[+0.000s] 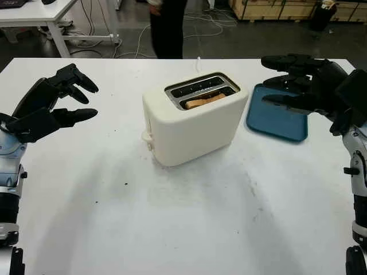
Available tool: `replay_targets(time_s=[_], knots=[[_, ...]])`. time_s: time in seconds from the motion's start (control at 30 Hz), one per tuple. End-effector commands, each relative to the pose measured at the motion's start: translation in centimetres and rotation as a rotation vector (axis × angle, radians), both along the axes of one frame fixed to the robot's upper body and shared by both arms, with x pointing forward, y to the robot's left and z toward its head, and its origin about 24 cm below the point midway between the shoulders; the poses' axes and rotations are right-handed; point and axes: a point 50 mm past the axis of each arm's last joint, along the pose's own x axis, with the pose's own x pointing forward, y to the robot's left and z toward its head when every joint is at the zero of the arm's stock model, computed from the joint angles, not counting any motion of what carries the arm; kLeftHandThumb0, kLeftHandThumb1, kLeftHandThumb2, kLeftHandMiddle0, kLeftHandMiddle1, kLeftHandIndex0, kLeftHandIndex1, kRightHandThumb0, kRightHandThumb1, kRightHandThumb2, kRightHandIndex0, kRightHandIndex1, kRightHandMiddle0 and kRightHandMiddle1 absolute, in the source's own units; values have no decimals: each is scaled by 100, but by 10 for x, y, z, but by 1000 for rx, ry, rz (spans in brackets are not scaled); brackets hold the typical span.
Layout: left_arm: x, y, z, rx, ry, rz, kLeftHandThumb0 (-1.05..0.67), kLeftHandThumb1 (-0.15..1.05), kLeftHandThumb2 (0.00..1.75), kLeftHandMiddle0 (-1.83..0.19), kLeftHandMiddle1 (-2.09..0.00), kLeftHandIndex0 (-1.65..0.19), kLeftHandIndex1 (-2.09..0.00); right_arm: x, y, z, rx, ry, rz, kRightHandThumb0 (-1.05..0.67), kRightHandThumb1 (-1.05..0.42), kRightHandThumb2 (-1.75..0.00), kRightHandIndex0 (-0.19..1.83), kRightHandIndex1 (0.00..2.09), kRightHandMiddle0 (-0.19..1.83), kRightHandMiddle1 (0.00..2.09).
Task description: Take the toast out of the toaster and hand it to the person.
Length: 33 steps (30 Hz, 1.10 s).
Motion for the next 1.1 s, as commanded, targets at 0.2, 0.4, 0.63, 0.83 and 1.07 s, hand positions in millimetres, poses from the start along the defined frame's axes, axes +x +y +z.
replay_targets(time_s=[0.2,0.4,0.63,0.83,1.07], knots=[[-2,2,1,-11,-8,5,-105,92,20,-23,-151,-18,-144,0,1,-3,17,2,5,-40,-75,0,27,81,59,1],[-2,0,0,-39,-18,11,-105,92,20,-24,-150,-19,-142,-1,0,-8,-7,6,5,-45,-76,-1,26,82,57,0],[-2,-2,-4,-82,-22,11,-105,92,18,-26,-146,-22,-138,-2,-1,-11,3,12,-7,-47,-76,0,26,79,56,0],[-1,-4,-6,-122,-30,6,-105,92,16,-25,-145,-23,-135,0,-1,-9,25,7,-8,-43,-77,0,28,78,57,0],[9,-3,0,-111,-43,-3,-105,92,17,-27,-138,-26,-128,3,1,-6,34,-19,-14,-42,-78,0,28,79,59,1]])
